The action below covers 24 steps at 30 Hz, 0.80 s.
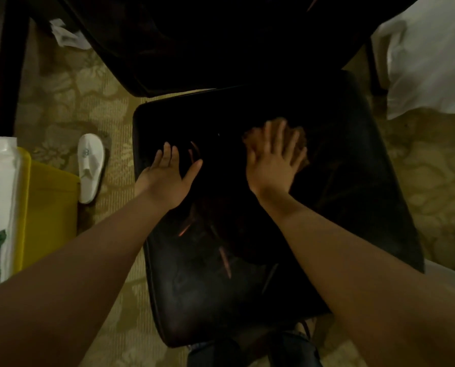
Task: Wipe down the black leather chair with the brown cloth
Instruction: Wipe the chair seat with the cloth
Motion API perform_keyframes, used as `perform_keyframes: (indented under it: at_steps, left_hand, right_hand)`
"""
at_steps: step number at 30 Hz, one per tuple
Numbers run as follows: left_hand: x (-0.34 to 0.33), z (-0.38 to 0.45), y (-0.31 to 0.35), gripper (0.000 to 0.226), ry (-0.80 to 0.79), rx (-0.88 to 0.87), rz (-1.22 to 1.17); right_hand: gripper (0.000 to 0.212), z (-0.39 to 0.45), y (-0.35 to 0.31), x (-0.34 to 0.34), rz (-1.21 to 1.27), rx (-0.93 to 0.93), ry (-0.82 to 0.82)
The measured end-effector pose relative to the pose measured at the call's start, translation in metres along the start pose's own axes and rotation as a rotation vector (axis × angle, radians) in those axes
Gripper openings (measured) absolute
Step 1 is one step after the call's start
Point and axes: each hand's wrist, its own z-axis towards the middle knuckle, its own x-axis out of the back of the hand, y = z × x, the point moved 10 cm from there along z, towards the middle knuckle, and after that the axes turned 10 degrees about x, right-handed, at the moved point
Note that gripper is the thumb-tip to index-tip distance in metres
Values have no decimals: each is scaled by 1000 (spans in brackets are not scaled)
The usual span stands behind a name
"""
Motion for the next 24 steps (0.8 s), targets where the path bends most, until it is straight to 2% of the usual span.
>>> perform_keyframes:
  at_steps: [4,7,10,14,16,20,22,24]
  left_hand:
    - [-3,5,-5,72,-25,1,-73]
    - [-2,2,-6,70,-30,-21,-92]
    - [-4,-10,-4,68,-49,-66,-64]
    - [-9,-27,-10,65,-71,-46,-1]
    - [-14,-31,-11,63,-82,-60,68]
    - [-16,-35,-11,65,-94,-67,9]
    - [-17,-38,-11,69,-66,-98,-21]
    - [-18,-41,-16,80,-43,-121,-75]
  right_hand:
    - [65,-24,-82,-30,-119,294,-69]
    - [63,-68,-108,-41,-107,530,-49]
    - [58,-116,-100,-52,-184,703,-106]
    - [56,-157,-63,-55,-266,777,-202]
    - [56,-143,-34,-45,-309,700,-190]
    - [58,-71,13,-4,-181,270,-58]
    - [53,-33,15,3,-68,106,-46]
    - [54,2,1,3,8,17,-25]
